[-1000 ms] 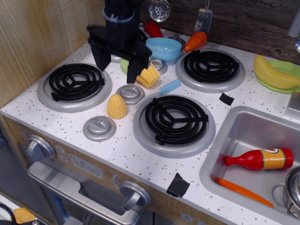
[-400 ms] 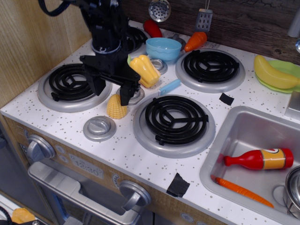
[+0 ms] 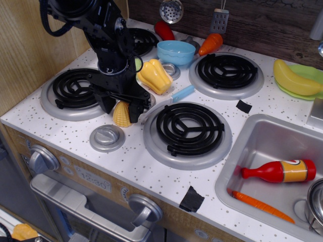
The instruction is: Put corn into bowl
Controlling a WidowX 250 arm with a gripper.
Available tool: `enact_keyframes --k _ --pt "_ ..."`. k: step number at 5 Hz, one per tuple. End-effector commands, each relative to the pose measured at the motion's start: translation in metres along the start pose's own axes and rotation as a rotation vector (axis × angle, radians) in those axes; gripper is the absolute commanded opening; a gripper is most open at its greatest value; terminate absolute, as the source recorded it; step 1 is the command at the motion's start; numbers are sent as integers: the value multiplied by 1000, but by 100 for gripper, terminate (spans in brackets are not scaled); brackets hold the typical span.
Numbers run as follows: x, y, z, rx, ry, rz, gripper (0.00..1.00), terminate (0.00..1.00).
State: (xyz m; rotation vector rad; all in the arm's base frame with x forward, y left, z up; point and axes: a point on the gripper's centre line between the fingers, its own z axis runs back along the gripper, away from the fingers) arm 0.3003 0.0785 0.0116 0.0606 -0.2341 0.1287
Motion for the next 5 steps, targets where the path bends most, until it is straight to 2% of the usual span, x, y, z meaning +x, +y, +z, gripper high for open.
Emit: enact_keyframes --k 1,2,3,4,5 --pt "6 -1 18 -25 1 17 0 0" --pt "19 2 51 33 -6 32 0 0" --pt "50 3 79 84 -80 37 0 0" --pt "83 2 77 112 -201 34 0 0" --pt "121 1 73 115 -285 -19 0 0"
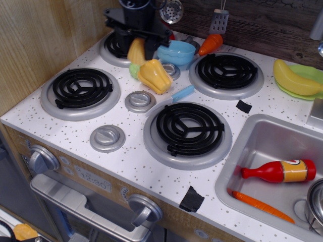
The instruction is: Put corn into bowl
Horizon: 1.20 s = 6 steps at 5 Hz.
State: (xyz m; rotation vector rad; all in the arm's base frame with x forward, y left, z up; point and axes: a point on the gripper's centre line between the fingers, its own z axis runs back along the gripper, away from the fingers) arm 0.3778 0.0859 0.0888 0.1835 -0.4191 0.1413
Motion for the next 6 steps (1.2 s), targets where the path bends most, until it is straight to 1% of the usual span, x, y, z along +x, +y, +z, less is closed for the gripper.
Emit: enact_keyframes --k 1,2,3,4,5,6 --pt "58 1 -2 -21 -149 -58 0 0" --pt "75 -5 -10 -34 -192 -70 0 0" --pt "88 -9 -20 -59 -222 -94 0 0" --pt "100 -13 -29 -124 -194 -106 0 0" --pt "95 -19 -29 -114 -240 -97 100 0" --pt "95 -19 -29 -114 -240 -97 100 0"
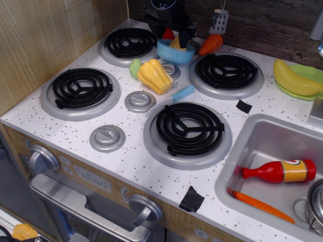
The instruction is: Put corn into bowl
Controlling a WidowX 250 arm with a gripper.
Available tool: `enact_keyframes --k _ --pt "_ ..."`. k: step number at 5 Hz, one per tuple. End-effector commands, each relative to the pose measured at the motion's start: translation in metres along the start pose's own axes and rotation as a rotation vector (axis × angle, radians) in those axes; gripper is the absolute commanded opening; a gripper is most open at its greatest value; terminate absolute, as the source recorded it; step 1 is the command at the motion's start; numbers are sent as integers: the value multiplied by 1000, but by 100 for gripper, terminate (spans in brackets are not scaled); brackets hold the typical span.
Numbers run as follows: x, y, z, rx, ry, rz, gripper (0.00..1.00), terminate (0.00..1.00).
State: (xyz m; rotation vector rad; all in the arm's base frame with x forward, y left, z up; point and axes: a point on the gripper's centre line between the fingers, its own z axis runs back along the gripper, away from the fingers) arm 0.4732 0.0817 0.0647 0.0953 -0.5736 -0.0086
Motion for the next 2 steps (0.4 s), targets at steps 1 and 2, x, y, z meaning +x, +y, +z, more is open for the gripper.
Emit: enact_keyframes --k 1,2 --pt "23 5 26 16 -81 8 100 0" --pt "23 5 26 16 -81 8 100 100"
